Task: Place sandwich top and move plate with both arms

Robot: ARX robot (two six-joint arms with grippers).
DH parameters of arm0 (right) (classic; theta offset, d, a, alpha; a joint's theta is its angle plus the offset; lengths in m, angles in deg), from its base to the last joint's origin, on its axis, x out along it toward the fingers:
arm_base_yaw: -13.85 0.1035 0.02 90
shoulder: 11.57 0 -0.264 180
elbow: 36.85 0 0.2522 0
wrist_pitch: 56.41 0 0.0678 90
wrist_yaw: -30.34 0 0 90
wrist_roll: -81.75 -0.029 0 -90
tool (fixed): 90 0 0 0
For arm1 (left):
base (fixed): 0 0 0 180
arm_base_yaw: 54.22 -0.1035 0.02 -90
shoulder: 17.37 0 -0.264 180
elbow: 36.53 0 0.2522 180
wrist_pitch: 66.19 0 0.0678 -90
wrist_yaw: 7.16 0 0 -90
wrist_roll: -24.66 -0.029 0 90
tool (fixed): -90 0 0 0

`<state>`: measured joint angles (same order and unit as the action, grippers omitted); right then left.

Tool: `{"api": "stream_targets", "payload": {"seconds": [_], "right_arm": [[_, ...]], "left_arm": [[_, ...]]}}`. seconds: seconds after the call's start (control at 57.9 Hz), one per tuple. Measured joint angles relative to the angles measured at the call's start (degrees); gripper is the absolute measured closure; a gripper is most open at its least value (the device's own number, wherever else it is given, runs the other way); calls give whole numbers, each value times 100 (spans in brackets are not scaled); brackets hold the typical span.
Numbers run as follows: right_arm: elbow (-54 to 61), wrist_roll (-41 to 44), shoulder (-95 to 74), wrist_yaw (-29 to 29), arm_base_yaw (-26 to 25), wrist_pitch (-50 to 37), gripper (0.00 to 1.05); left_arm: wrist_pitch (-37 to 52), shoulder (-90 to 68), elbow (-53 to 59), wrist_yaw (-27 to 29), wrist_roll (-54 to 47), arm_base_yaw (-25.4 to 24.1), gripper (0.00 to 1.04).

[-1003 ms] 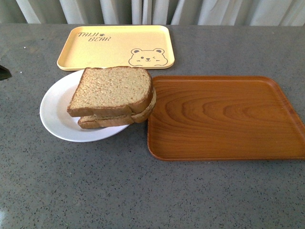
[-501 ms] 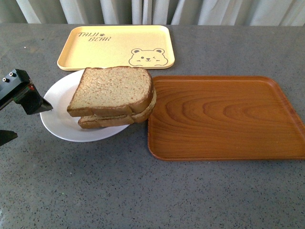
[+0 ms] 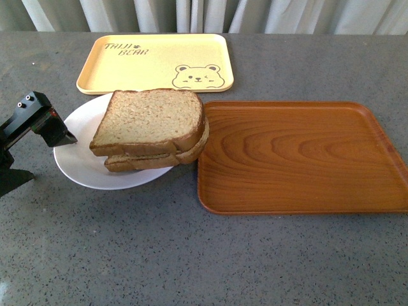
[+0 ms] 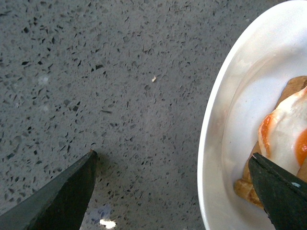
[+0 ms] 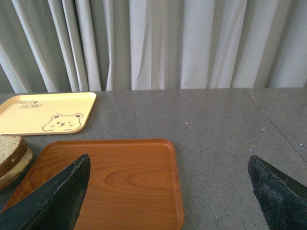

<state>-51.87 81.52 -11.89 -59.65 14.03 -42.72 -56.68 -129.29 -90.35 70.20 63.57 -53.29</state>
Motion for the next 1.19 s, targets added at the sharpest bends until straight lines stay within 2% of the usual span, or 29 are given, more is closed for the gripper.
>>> {"api": "stream_targets", "payload": {"seconds": [0.553,0.985,1.193], "right_arm": [[0,0,0,0,0,-2,9],[0,0,0,0,0,0,9],[0,0,0,-2,0,0,9]], "left_arm": [[739,-442,-122,-374,798,107,9],[1008,-684,-232,-960,1137,273,9],[1016,-737,-258,-1032,1207,289,9]]}}
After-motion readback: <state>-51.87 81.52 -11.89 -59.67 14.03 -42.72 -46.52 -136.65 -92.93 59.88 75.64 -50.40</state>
